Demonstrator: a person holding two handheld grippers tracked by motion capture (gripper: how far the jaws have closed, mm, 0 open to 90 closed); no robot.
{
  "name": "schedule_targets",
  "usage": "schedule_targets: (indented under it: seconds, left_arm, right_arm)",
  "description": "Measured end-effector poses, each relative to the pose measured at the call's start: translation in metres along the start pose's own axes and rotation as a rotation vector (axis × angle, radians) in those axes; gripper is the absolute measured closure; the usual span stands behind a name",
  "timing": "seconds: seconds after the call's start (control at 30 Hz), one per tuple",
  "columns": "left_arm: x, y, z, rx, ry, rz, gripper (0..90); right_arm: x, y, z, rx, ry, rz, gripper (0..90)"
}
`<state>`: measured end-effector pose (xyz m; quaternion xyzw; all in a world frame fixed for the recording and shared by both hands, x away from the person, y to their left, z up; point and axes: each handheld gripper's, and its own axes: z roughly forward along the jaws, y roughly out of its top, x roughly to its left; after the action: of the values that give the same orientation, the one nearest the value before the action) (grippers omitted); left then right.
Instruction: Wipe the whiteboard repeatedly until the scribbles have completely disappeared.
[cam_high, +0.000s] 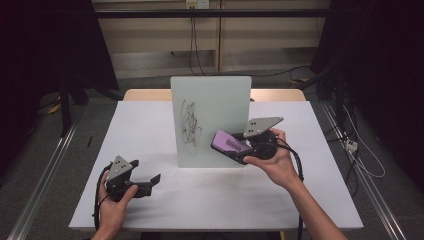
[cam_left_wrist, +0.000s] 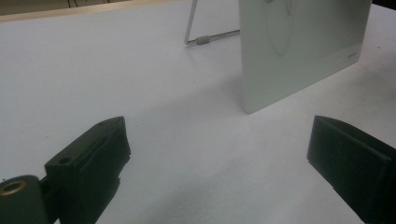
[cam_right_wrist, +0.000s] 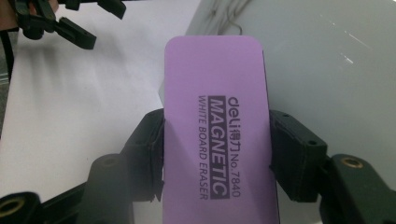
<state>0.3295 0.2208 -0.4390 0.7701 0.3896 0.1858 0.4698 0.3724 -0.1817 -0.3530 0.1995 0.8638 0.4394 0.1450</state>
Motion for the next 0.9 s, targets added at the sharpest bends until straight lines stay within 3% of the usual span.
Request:
schedule_targets:
  seconds: [0.33, 0.53, 0.9]
  left_arm:
    - [0.001, -0.002, -0.001, 0.001, -0.004, 0.003, 5.4]
    - [0.004, -0.005, -0.002, 0.002, -0.011, -0.015, 5.4]
    - [0.001, -0.002, -0.001, -0.004, -0.022, 0.001, 5.4]
  right_arm:
    - [0.000, 0.019, 0.014, -0.040, 0.004, -0.045, 41.2]
    - [0.001, 0.031, 0.018, -0.064, 0.004, -0.056, 41.2]
    - [0.004, 0.054, 0.032, -0.075, 0.001, -0.091, 41.2]
